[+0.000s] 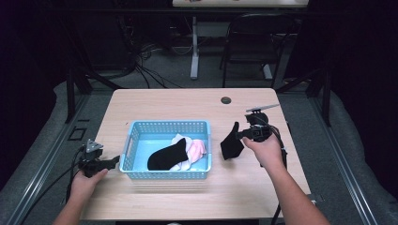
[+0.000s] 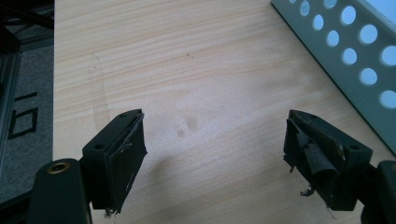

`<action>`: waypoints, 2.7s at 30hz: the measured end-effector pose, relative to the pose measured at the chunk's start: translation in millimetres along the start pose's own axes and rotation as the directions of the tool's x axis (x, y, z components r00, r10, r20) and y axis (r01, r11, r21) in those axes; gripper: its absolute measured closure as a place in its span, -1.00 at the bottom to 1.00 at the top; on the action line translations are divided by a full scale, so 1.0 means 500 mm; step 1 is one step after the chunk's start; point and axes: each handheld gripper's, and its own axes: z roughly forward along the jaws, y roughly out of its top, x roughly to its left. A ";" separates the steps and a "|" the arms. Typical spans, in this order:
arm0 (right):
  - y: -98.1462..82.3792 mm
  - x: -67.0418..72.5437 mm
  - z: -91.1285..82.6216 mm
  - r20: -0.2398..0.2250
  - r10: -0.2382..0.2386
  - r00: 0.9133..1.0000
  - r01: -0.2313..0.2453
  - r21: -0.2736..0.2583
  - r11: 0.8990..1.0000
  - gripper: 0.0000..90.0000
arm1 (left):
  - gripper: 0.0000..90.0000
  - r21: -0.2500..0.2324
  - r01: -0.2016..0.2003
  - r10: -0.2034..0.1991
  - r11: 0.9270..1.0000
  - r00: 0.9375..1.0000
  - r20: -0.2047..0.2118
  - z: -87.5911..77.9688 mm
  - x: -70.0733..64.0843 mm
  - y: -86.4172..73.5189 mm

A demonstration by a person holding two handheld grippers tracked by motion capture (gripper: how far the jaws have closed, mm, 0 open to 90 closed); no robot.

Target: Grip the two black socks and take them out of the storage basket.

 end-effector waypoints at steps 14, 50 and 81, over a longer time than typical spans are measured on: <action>-0.040 -0.132 0.044 0.108 0.124 0.986 -0.129 0.042 0.991 0.68 | -0.54 0.006 -0.005 0.005 1.000 1.000 -0.001 0.002 -0.001 -0.001; 0.051 0.187 0.134 -0.116 -0.185 0.976 0.198 0.114 0.974 0.37 | -0.54 0.005 -0.003 0.003 1.000 1.000 0.009 0.009 0.000 0.006; 0.046 0.271 0.317 -0.091 -0.185 0.978 0.205 0.310 0.929 0.22 | -0.54 -0.011 -0.005 0.005 1.000 1.000 0.017 0.001 -0.002 0.006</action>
